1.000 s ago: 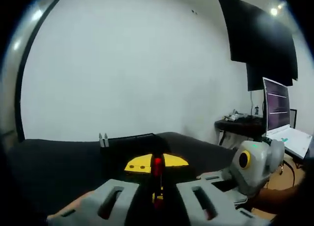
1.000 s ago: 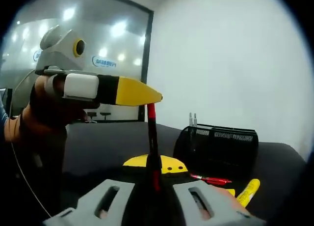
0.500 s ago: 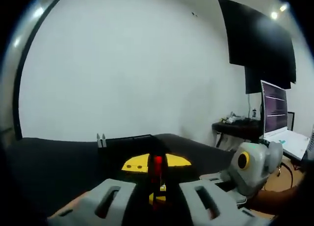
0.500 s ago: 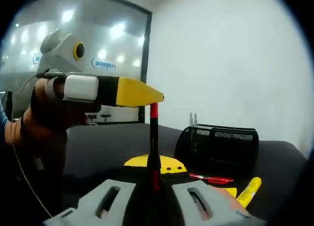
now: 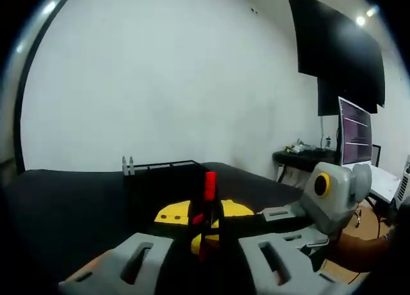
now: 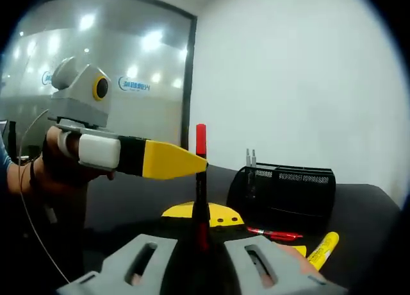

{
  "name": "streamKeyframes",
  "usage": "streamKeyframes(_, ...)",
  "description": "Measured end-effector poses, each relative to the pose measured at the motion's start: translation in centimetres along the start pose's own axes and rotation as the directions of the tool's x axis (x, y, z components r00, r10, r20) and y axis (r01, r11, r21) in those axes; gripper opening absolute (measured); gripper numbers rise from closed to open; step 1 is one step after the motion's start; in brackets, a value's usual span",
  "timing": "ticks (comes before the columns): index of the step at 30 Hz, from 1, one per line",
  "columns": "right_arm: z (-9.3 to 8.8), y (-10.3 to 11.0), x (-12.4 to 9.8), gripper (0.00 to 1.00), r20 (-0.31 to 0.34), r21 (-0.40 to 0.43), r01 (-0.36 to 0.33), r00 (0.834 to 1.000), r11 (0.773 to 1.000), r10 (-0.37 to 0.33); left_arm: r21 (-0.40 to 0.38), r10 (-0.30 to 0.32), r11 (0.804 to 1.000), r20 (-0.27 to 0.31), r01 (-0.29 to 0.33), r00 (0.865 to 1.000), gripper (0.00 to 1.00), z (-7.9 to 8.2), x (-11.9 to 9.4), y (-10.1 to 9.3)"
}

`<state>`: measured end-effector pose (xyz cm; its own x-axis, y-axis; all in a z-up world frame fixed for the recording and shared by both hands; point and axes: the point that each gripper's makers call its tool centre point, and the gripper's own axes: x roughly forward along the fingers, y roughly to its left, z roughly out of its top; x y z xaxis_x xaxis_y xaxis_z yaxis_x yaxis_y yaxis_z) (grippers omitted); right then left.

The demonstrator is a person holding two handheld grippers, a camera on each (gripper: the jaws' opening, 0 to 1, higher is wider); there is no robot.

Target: Pick up pens and glue sticks and place them into the holder.

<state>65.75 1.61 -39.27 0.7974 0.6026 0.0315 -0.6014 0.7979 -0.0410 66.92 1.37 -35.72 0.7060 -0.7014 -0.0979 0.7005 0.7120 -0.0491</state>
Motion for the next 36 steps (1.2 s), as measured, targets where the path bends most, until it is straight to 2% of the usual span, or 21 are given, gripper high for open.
streamKeyframes(9,0.3,0.2,0.2,0.03,-0.003,-0.006,-0.015,1.0,1.0,0.015,-0.007,-0.007,1.0,-0.008,0.007,1.0,0.1,-0.5,-0.2,-0.2)
streamKeyframes(15,0.3,0.1,0.2,0.03,-0.005,-0.012,-0.021,1.0,1.0,0.021,-0.002,-0.002,1.0,-0.014,0.002,1.0,0.1,-0.5,-0.3,-0.1)
streamKeyframes(18,-0.3,0.2,-0.1,0.07,-0.038,-0.037,-0.04,0.999,0.999,0.039,0.01,0.013,1.0,-0.015,-0.013,1.0,0.09,-0.5,-0.4,0.3)
streamKeyframes(22,-0.6,-0.5,-0.9,0.07,-0.062,-0.054,-0.029,0.998,0.998,0.025,0.011,0.032,0.999,-0.012,-0.032,0.999,0.09,-0.7,-0.8,1.0)
streamKeyframes(25,0.5,-0.9,-1.7,0.07,-0.042,0.021,-0.056,0.998,0.998,0.056,0.018,0.044,0.999,-0.011,-0.044,0.999,0.09,-0.9,-1.0,1.1)
streamKeyframes(29,2.9,-2.1,-2.2,0.08,0.01,0.067,-0.059,0.998,0.996,0.058,0.021,0.044,0.999,-0.014,-0.044,0.999,0.09,-1.1,-1.0,1.0)
streamKeyframes(33,5.3,-2.2,-1.8,0.11,0.04,0.098,-0.091,0.995,0.991,0.087,0.041,0.041,0.998,-0.012,-0.04,0.999,0.09,-1.1,-0.9,0.6)
streamKeyframes(36,6.2,-1.6,-1.3,0.11,0.046,0.081,-0.108,0.993,0.991,0.105,0.059,0.037,0.998,-0.01,-0.036,0.999,0.09,-1.1,-1.0,0.2)
